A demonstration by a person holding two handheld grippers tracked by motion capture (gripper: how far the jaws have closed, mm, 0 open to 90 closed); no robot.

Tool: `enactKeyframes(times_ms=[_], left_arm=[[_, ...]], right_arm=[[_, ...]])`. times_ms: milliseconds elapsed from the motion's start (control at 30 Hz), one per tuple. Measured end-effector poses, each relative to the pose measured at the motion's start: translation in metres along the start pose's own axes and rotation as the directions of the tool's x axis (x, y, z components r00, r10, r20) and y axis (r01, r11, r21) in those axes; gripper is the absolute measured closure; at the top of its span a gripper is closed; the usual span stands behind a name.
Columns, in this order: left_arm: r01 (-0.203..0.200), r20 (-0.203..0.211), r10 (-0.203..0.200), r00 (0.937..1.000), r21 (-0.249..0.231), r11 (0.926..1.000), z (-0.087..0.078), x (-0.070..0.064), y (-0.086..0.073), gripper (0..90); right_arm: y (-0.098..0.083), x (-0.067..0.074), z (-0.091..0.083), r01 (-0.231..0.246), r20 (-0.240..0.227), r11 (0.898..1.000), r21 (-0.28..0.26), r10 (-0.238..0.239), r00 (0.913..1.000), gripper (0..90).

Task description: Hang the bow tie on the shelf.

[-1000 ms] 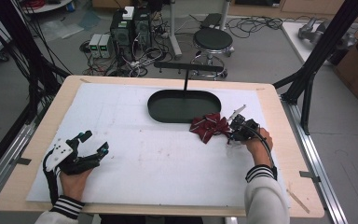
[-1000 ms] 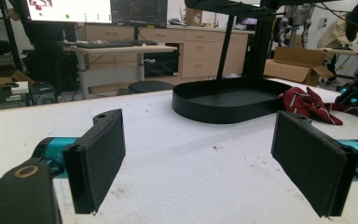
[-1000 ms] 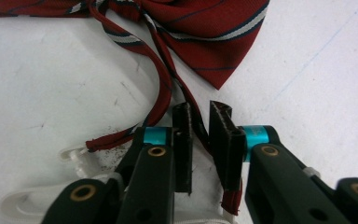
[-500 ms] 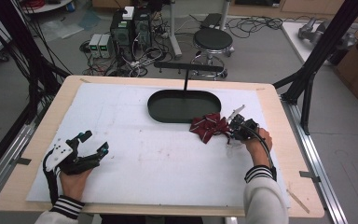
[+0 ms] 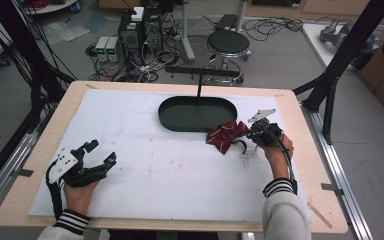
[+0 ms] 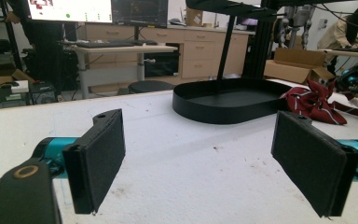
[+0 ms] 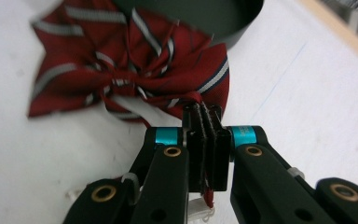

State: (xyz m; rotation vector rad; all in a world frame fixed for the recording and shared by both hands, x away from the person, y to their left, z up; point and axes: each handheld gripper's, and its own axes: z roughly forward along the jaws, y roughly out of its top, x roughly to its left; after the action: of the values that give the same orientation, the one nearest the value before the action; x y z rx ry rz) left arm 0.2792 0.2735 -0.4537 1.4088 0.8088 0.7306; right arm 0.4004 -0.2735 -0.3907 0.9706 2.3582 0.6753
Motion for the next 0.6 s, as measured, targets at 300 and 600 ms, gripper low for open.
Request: enactKeyframes(times_ms=[300,600], left_arm=[[0.000,0.000,0.000,1.0000,0.001,1.0000,0.000,0.000,0.000,17.7],[0.002,-0.002,-0.002,1.0000,0.004,1.0000,0.000,0.001,0.000,17.5]], right_arm=[[0.004,0.000,-0.016,-0.062,0.018,0.986,-0.152,0.066,0.9977,88.5],[0.010,0.003,-0.029,-0.068,0.037,0.961,-0.268,0.081,0.9961,88.5]])
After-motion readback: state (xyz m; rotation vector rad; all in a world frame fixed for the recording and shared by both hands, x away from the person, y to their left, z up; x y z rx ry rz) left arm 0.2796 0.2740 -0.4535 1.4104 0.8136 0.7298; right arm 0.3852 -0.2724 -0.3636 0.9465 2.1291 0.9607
